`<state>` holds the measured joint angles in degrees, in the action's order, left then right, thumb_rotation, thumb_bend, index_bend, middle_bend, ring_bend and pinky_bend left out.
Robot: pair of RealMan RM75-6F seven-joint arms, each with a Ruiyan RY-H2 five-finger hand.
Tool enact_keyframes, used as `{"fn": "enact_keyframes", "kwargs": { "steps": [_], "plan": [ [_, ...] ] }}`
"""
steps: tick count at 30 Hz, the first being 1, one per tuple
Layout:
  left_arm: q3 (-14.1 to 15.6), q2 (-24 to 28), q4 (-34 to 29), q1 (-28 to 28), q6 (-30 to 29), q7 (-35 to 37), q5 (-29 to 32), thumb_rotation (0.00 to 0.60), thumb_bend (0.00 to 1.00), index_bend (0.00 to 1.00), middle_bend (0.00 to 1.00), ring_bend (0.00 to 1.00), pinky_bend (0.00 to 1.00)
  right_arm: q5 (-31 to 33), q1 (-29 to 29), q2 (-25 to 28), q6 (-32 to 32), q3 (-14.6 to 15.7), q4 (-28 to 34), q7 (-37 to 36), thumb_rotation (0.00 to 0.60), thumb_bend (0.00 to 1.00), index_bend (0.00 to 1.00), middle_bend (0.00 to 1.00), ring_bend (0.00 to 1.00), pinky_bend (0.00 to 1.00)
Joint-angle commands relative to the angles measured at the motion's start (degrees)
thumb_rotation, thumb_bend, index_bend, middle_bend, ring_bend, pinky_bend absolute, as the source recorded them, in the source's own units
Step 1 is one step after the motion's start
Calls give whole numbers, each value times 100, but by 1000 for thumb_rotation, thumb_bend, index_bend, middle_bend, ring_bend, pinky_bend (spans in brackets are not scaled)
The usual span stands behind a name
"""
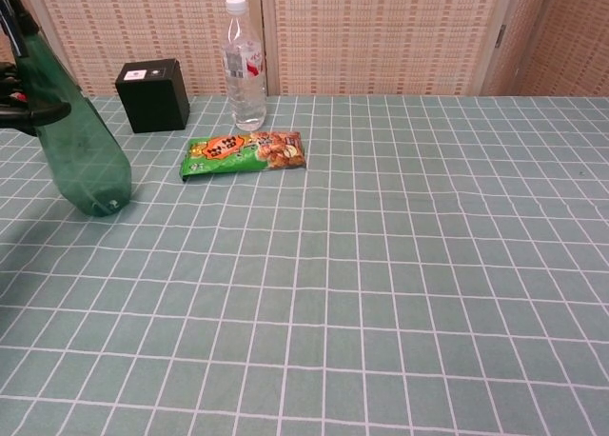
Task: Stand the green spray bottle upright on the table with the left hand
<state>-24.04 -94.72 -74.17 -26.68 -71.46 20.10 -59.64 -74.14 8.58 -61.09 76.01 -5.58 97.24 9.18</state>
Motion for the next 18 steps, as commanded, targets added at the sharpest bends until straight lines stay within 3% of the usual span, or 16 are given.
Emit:
{"fn": "enact_keyframes", "kwargs": {
  "steps": [1, 9, 18],
  "plan": [
    [24, 20, -3, 36, 32, 61, -38, 600, 174, 334, 475, 393, 332, -2, 0, 7, -7, 4, 1, -9, 600, 0, 0, 34, 0, 0],
    [20, 62, 3, 99, 89, 176, -91, 600, 160, 96, 303, 260, 267, -37, 5, 9, -10, 21, -4, 0, 600, 0, 0, 34, 0, 0],
    [-25, 143, -86, 140, 89, 201, -127, 600, 145, 19, 237, 198, 247, -30, 12, 22, -30, 26, 7, -3, 600, 0, 0, 34, 0, 0]
  ]
}}
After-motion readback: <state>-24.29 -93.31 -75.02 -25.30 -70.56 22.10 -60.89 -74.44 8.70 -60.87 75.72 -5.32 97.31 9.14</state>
